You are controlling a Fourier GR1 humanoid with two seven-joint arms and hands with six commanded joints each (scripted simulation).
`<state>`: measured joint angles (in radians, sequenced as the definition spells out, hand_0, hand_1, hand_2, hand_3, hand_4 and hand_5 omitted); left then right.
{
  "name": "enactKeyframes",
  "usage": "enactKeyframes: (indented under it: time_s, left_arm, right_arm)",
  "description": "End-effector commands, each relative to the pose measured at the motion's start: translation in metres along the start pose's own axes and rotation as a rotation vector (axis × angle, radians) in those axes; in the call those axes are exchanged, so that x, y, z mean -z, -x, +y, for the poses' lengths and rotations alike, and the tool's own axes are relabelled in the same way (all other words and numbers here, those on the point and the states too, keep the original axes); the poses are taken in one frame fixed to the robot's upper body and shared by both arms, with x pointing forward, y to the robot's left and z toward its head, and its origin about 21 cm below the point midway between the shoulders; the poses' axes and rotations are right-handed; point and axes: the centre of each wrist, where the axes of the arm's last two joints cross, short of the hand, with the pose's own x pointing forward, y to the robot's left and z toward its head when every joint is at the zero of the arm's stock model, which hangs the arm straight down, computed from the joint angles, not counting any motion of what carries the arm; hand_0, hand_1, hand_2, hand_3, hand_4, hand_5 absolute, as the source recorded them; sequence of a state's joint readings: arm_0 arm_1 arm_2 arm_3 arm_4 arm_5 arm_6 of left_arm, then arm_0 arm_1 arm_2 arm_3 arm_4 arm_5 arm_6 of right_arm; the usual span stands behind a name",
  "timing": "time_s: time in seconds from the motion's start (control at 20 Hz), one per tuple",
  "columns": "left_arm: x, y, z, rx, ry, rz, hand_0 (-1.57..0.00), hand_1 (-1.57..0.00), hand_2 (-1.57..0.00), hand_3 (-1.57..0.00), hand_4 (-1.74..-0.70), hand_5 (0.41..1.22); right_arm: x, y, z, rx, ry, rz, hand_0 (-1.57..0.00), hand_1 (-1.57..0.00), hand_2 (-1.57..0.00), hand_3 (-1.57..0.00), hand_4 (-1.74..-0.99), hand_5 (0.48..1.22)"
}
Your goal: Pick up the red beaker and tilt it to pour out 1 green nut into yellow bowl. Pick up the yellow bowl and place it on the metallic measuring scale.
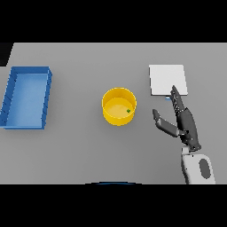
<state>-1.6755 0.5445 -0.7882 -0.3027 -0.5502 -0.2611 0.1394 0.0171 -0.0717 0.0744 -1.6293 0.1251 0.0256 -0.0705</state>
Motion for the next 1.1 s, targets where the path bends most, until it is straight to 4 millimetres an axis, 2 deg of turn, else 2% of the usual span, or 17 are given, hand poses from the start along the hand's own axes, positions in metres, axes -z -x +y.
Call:
enactKeyframes:
  time_s: [0.0, 0.2, 0.35, 0.45, 0.55, 0.6, 0.65, 0.7, 0.8, 0.9, 0.95, 1.05]
  left_arm:
    - [0.001, 0.017, -0.009, -0.070, 0.003, 0.037, -1.57, -1.55, -1.55, -1.42, -1.69, 1.219]
    - [0.000, 0.066, -0.043, -0.344, -0.019, 0.187, -1.57, -1.56, -1.56, -1.44, -1.72, 1.220]
    - [-0.003, 0.089, -0.079, -0.460, -0.012, 0.306, -1.57, -1.57, -1.57, -1.41, -1.73, 1.221]
    - [-0.006, 0.102, -0.110, -0.513, 0.031, 0.395, -1.57, -1.57, -1.57, -1.47, -1.73, 1.221]
    - [-0.011, 0.107, -0.143, -0.609, 0.084, 0.472, -1.57, -1.57, -1.57, -1.50, -1.74, 1.221]
    - [-0.013, 0.108, -0.161, -0.650, 0.101, 0.495, -1.57, -1.57, -1.57, -1.44, -1.74, 1.221]
    - [-0.017, 0.110, -0.175, -0.677, 0.123, 0.533, -1.57, -1.57, -1.57, -1.46, -1.74, 1.221]
    - [-0.021, 0.115, -0.188, -0.719, 0.125, 0.553, -1.57, -1.57, -1.57, -1.42, -1.74, 1.221]
    - [-0.030, 0.116, -0.213, -0.796, 0.144, 0.605, -1.57, -1.57, -1.57, -1.47, -1.74, 1.221]
    - [-0.039, 0.116, -0.229, -0.827, 0.157, 0.653, -1.57, -1.57, -1.57, -1.51, -1.74, 1.221]
    - [-0.044, 0.118, -0.229, -0.827, 0.152, 0.664, -1.57, -1.57, -1.57, -1.52, -1.74, 1.221]
    - [-0.059, 0.122, -0.243, -0.832, 0.131, 0.667, -1.57, -1.57, -1.57, -1.45, -1.74, 1.221]
  right_arm:
    - [0.001, 0.000, -0.002, -0.014, 0.001, -0.004, 0.00, 0.00, 0.00, 0.00, -1.312, 0.653]
    - [0.003, 0.001, 0.003, -0.023, -0.009, -0.001, 0.00, 0.00, 0.00, 0.00, -1.298, 0.651]
    - [0.005, -0.002, 0.006, 0.001, -0.017, 0.013, 0.00, 0.00, 0.00, 0.00, -1.276, 0.651]
    - [0.004, -0.001, 0.006, 0.011, -0.025, 0.010, 0.00, 0.00, 0.00, 0.00, -1.275, 0.656]
    - [0.004, 0.002, 0.004, -0.009, -0.020, 0.016, 0.00, 0.00, 0.00, 0.00, -1.285, 0.663]
    - [0.003, 0.004, 0.006, -0.020, -0.025, 0.009, 0.00, 0.00, 0.00, 0.00, -1.293, 0.667]
    - [0.005, 0.004, 0.004, -0.017, -0.024, 0.007, 0.00, 0.00, 0.00, 0.00, -1.302, 0.671]
    - [0.001, 0.006, 0.000, -0.017, -0.022, -0.002, 0.00, 0.00, 0.00, 0.00, -1.307, 0.677]
    - [0.002, 0.008, 0.004, -0.031, -0.030, 0.008, 0.00, 0.00, 0.00, 0.00, -1.306, 0.688]
    - [0.002, 0.005, 0.004, -0.036, -0.026, -0.003, 0.00, 0.00, 0.00, 0.00, -1.304, 0.700]
    - [-0.001, 0.007, 0.001, -0.034, -0.028, 0.006, 0.00, 0.00, 0.00, 0.00, -1.304, 0.707]
    - [-0.001, 0.009, 0.002, -0.035, -0.036, -0.003, 0.00, 0.00, 0.00, 0.00, -1.309, 0.716]
